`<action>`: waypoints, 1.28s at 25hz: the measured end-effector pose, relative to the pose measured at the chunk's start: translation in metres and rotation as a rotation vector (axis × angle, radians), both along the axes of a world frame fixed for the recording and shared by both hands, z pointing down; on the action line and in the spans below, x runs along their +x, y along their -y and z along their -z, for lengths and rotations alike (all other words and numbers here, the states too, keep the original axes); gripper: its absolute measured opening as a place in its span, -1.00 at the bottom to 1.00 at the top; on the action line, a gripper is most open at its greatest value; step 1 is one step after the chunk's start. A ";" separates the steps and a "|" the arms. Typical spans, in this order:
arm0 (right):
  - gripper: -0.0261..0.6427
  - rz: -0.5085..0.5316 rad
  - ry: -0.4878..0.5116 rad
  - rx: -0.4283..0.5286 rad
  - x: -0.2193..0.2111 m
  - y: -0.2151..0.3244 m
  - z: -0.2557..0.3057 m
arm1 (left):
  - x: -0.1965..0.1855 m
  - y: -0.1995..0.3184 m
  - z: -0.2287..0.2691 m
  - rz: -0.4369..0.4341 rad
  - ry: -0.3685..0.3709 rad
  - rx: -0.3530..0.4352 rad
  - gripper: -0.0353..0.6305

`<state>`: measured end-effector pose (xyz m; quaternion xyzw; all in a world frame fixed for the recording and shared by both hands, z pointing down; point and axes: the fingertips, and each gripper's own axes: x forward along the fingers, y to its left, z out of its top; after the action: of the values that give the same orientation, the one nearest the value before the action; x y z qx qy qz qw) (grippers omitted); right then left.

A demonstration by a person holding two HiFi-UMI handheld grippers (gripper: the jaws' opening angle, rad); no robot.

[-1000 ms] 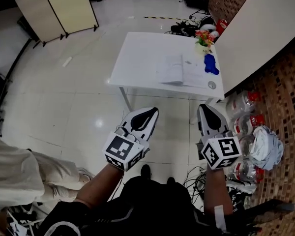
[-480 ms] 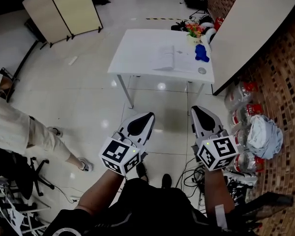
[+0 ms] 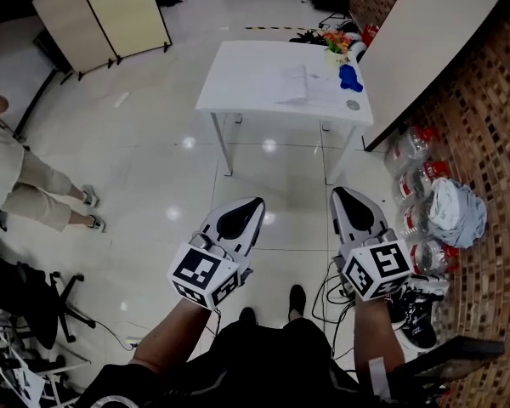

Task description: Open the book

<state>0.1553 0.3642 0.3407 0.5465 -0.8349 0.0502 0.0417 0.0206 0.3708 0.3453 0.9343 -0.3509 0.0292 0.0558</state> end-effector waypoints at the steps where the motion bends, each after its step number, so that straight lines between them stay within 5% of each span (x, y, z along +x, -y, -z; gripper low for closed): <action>1: -0.90 -0.012 0.005 0.002 -0.009 -0.008 0.000 | -0.010 -0.008 -0.002 -0.014 -0.003 -0.003 -0.90; 8: -0.91 -0.049 -0.003 -0.025 -0.048 -0.063 0.003 | -0.045 -0.051 0.004 -0.054 -0.015 -0.009 -0.90; 32: -0.92 -0.014 0.008 0.041 -0.010 -0.120 0.045 | -0.006 -0.110 0.034 -0.020 -0.049 0.001 -0.90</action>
<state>0.1455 0.4844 0.2956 0.5529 -0.8321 0.0357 0.0267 0.0151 0.4807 0.3114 0.9383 -0.3400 0.0070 0.0637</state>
